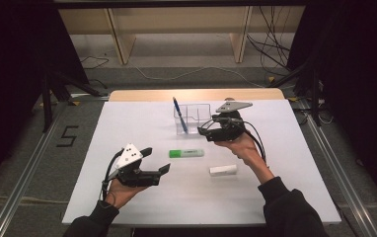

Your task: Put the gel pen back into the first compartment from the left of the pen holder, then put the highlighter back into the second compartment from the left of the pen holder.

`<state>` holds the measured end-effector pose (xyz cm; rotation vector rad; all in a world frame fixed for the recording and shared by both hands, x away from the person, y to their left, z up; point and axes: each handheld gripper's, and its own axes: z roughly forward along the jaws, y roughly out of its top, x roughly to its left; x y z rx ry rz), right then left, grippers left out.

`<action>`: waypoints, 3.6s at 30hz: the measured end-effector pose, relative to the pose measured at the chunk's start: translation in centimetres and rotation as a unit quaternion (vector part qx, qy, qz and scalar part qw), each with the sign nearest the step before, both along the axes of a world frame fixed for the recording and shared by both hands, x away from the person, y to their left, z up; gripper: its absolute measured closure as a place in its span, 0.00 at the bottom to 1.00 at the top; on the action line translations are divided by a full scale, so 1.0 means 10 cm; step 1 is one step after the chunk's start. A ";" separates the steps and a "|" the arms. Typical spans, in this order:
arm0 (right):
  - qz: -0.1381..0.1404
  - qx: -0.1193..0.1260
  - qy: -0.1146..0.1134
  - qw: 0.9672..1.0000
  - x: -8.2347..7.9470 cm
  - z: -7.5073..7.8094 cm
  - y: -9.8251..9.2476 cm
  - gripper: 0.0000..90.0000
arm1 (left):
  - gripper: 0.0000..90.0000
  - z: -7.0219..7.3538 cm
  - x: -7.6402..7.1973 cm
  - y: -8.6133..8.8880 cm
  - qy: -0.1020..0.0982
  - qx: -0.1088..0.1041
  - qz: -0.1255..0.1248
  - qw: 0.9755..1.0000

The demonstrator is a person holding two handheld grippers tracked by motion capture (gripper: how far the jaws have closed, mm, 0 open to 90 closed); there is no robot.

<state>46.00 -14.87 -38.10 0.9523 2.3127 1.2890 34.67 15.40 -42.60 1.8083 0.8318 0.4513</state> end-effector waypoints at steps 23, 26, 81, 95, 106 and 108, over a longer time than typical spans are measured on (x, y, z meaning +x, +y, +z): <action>0.045 -0.047 0.019 0.998 -0.05 -0.14 0.19 0.29 | 0.16 0.02 0.03 0.04 0.020 -0.040 0.007 0.999; 0.055 -0.057 0.027 0.996 -0.04 -0.17 0.24 0.29 | 0.16 0.03 0.01 0.04 0.025 -0.045 0.010 0.999; 0.144 -0.185 0.108 0.966 0.29 -0.46 0.83 0.29 | 0.16 0.02 -0.03 0.07 0.014 -0.029 0.008 0.999; 0.168 -0.246 0.134 0.945 0.34 -0.63 0.95 0.33 | 0.16 0.04 -0.04 0.09 0.004 -0.029 0.008 1.000; 0.180 -0.258 0.145 0.938 0.38 -0.73 0.97 0.43 | 0.15 0.04 -0.04 0.08 0.005 -0.032 0.007 0.999; 0.183 -0.265 0.143 0.936 0.39 -0.74 0.98 0.45 | 0.15 0.04 -0.04 0.08 0.005 -0.030 0.007 1.000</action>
